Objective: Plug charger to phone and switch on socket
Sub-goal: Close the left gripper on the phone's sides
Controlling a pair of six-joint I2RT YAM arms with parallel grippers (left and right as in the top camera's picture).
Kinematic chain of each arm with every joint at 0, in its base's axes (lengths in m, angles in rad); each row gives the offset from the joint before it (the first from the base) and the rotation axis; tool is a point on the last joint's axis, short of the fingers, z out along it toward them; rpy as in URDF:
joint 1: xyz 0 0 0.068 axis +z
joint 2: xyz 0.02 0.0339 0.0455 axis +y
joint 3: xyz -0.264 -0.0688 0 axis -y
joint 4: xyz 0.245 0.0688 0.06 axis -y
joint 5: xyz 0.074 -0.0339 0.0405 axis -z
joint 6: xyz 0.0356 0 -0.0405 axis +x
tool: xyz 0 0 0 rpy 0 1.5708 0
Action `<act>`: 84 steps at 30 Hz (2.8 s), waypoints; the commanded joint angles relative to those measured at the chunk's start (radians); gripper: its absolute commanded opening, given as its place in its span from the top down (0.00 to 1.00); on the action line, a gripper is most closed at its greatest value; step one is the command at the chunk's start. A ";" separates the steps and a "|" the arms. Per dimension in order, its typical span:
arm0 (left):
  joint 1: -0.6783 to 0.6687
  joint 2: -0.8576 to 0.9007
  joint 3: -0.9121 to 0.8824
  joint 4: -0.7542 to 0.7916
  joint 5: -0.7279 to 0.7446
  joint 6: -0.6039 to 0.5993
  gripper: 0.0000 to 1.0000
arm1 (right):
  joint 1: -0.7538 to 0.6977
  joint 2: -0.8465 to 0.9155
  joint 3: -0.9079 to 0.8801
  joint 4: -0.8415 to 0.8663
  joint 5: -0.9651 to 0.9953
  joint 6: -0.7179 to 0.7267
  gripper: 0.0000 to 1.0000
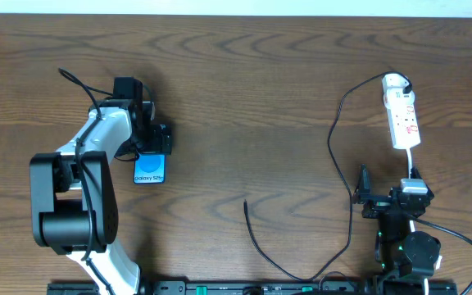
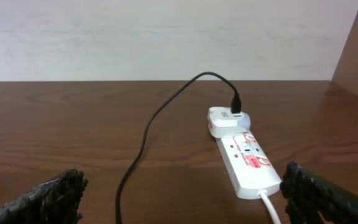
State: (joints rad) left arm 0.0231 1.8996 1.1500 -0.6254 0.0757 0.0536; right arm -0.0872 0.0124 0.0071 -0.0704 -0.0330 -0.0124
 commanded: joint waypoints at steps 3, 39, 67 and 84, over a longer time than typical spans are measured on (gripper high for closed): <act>-0.002 0.042 -0.047 -0.028 0.037 -0.002 0.00 | 0.005 -0.006 -0.002 -0.005 0.005 -0.011 0.01; -0.036 0.042 -0.047 -0.060 -0.046 -0.002 0.00 | 0.005 -0.006 -0.002 -0.004 0.005 -0.011 0.01; -0.036 0.042 -0.047 -0.056 -0.088 -0.002 0.00 | 0.005 -0.006 -0.002 -0.004 0.005 -0.011 0.01; -0.036 0.042 -0.047 -0.047 -0.088 -0.002 0.01 | 0.005 -0.006 -0.002 -0.004 0.005 -0.011 0.01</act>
State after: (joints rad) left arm -0.0071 1.8996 1.1492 -0.6609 0.0601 0.0498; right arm -0.0872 0.0124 0.0071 -0.0700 -0.0330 -0.0124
